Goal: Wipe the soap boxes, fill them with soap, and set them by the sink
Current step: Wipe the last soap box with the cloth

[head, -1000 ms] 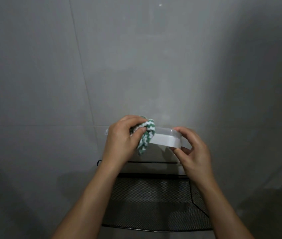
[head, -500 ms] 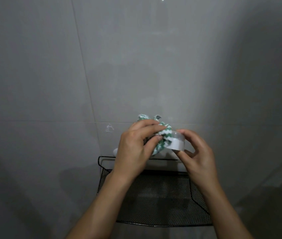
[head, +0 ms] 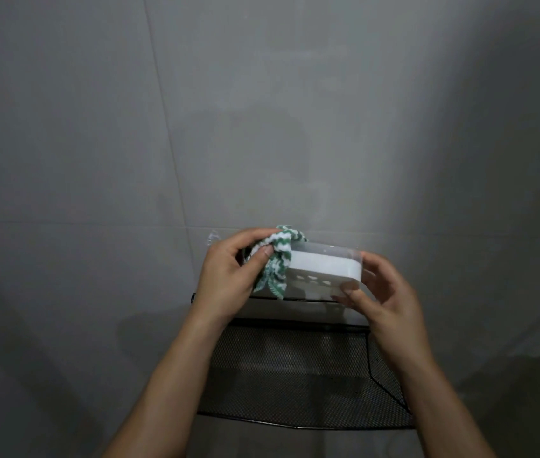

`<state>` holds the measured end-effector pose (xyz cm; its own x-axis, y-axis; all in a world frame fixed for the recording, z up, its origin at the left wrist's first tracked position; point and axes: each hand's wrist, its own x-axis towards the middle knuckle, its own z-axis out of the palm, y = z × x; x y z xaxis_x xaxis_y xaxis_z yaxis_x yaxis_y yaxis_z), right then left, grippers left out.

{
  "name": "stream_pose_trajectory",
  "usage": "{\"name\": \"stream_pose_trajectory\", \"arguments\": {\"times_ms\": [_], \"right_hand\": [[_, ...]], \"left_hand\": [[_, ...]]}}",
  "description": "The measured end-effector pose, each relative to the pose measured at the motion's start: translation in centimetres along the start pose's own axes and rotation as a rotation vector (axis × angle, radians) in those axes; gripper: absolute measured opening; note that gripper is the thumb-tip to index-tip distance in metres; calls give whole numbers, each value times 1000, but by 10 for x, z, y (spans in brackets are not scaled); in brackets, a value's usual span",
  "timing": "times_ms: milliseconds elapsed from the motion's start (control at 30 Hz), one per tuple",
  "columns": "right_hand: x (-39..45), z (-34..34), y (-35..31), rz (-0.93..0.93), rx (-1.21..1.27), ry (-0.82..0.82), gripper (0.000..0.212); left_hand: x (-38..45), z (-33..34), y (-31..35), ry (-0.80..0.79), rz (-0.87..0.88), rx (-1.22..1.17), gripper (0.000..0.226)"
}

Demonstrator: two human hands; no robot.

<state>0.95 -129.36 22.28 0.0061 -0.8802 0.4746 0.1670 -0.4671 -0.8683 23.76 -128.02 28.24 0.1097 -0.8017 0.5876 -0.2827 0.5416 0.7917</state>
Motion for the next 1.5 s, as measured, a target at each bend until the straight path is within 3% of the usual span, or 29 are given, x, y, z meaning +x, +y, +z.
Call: {"name": "stream_pose_trajectory", "arguments": {"times_ms": [367, 500, 633, 767, 833, 1000, 1233, 1500], "right_hand": [[5, 5, -3, 119, 234, 64, 48], [10, 6, -3, 115, 197, 63, 43], [11, 3, -3, 80, -38, 74, 38], [10, -2, -4, 25, -260, 45, 56], [10, -3, -8, -1, -339, 15, 63], [16, -2, -20, -47, -569, -8, 46], [19, -2, -30, -157, -816, -100, 46], [20, 3, -8, -8, -431, -126, 39]], "left_hand": [[-6, 3, -17, 34, -102, -162, 27], [-8, 6, -21, 12, -161, -232, 26], [-8, 11, -24, 15, -293, -393, 21], [-6, 8, -27, 45, -292, -338, 21], [-4, 6, -26, 44, -250, -270, 22], [0, 3, -16, 9, -119, -101, 27], [8, 4, -3, -15, 103, -29, 21], [7, 13, -15, 190, -26, -180, 29]]}}
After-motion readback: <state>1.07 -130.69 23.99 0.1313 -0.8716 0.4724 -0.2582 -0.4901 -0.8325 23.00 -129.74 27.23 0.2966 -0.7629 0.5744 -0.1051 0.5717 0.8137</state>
